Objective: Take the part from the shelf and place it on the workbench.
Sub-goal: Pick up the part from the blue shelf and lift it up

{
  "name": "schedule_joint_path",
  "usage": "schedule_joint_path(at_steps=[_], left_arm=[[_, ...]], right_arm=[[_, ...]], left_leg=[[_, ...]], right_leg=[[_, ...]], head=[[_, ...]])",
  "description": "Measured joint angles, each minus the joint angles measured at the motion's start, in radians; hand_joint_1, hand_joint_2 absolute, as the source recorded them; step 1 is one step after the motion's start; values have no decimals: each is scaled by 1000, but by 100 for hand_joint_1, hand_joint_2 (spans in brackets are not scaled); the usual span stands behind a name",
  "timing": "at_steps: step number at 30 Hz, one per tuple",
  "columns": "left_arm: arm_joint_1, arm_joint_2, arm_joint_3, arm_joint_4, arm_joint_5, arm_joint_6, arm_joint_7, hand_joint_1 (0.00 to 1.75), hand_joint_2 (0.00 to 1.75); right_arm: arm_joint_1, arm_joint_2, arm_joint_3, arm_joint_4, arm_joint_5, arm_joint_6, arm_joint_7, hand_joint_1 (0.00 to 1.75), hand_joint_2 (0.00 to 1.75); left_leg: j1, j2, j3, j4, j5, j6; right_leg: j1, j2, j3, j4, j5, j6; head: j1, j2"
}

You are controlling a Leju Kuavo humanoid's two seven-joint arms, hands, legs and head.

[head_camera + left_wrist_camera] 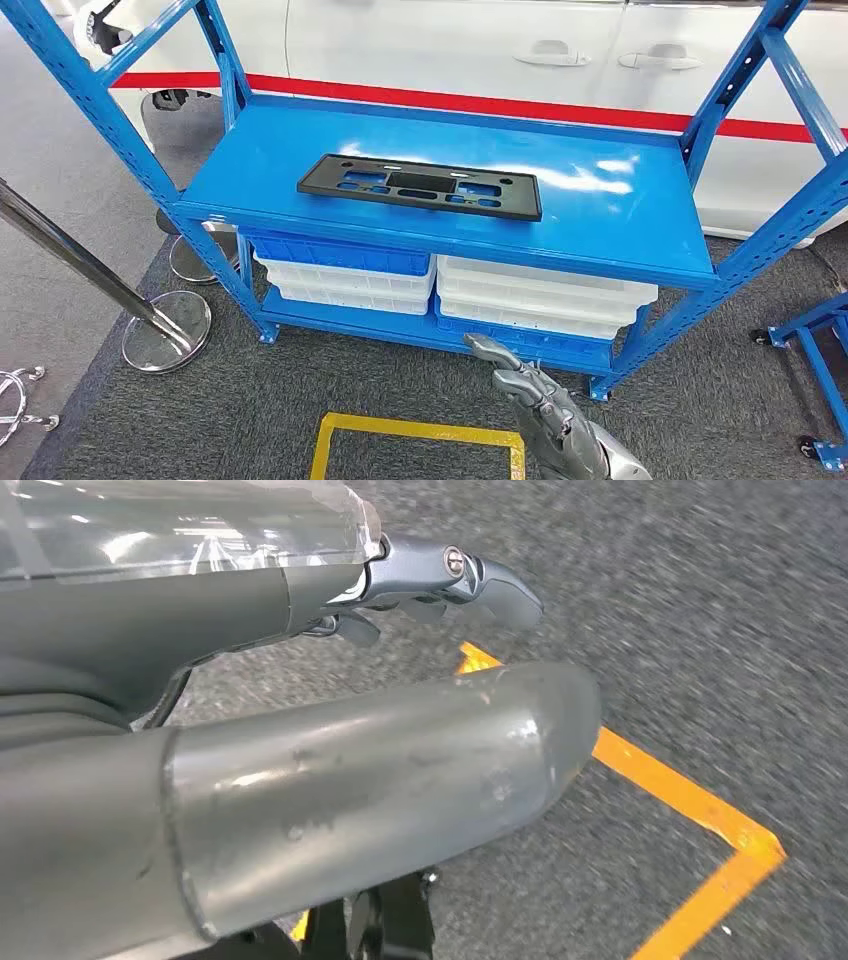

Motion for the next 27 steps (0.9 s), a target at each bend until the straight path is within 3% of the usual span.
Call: schedule_joint_path(at_steps=[2, 4, 6, 8, 10, 11, 12, 14, 16, 18, 21, 22, 25, 26, 27], left_arm=[[2, 0, 0, 0, 0, 0, 0, 0, 0], [5, 2, 0, 0, 0, 0, -1, 0, 0], [4, 3, 0, 0, 0, -2, -2, 0, 0], [1, 3, 0, 0, 0, -3, -5, 0, 0], [0, 3, 0, 0, 0, -3, -7, 0, 0], [-1, 3, 0, 0, 0, -2, -8, 0, 0], [0, 3, 0, 0, 0, -2, -8, 0, 0], [1, 3, 0, 0, 1, -2, -8, 0, 0], [0, 1, 0, 1, 1, -2, -9, 0, 0], [-1, 0, 0, 1, 1, -2, -10, 0, 0], [-3, 3, 0, 1, 0, -3, -11, 0, 0], [-5, 3, 0, 2, 0, -3, -11, 0, 0], [-5, 4, 0, 2, 0, -2, -12, 0, 0], [-3, 4, 0, 2, 0, -2, -12, 0, 0], [-2, 4, 0, 2, 0, -2, -13, 0, 0]], right_arm=[[-1, 1, 0, 0, -8, 6, 0, 0, 0], [-1, 3, 0, -2, -20, 16, 1, 0, 0], [-3, 3, 0, -6, -24, 23, 4, 0, 0], [-5, 3, 0, -7, -24, 28, 14, 0, 0], [1, 3, 0, -7, -22, 28, 20, 0, 0], [7, 3, 0, -7, -21, 26, 18, 0, 0], [14, 3, 0, -6, -20, 24, 15, 0, 0], [24, 3, 0, -6, -18, 21, 8, 0, 0], [29, 3, 0, -7, -16, 20, 4, 0, 0], [33, 3, 0, -8, -14, 19, 2, 0, 0], [40, 3, 0, -9, -12, 19, 0, 0, 0], [42, 3, 0, -9, -11, 19, 0, 0, 0], [50, 3, 0, -9, -7, 19, -1, 0, 0], [54, 4, 0, -9, -6, 19, -1, 0, 0], [57, 4, 0, -9, -6, 19, -1, 0, 0]], left_leg=[[-3, 1, 1, -5, -2, 10], [-5, 8, 8, -12, -4, 28], [-2, 19, 24, -22, -5, 40], [-1, 26, 40, -31, -11, 50], [-4, 30, 50, -32, -22, 56], [-6, 31, 57, -32, -29, 57], [-8, 31, 66, -32, -36, 57], [-11, 31, 87, -33, -53, 56], [-14, 31, 106, -35, -69, 49], [-14, 33, 118, -38, -74, 37], [-14, 34, 116, -2, -74, 20], [-12, 34, 95, 40, -82, 15], [-4, 34, -25, 213, -144, 1], [-1, 34, -58, 244, -160, -2], [1, 34, -76, 244, -157, -5]], right_leg=[[0, 5, -2, 1, -2, 6], [1, 13, -2, 7, -3, 17], [1, 9, -14, 42, -9, 26], [0, 0, -71, 140, -45, 33], [0, -4, -155, 254, -90, 36], [0, -5, -185, 283, -92, 35], [0, -6, -196, 277, -73, 33], [5, -8, -171, 170, 19, 20], [15, -13, -136, 61, 73, 4], [22, -14, -123, 22, 73, -7], [15, -8, -92, 0, 74, -19], [12, -8, -78, -5, 69, -23], [9, -8, -48, -11, 46, -29], [9, -6, -38, -11, 37, -28], [8, -4, -26, -11, 27, -27]], head=[[0, 0], [0, 0], [0, 0], [0, 0], [0, 0], [0, 0], [0, 0], [0, 0], [0, 0], [0, 0], [0, 0], [0, 0], [-1, 0], [-1, 0], [-1, 0]])
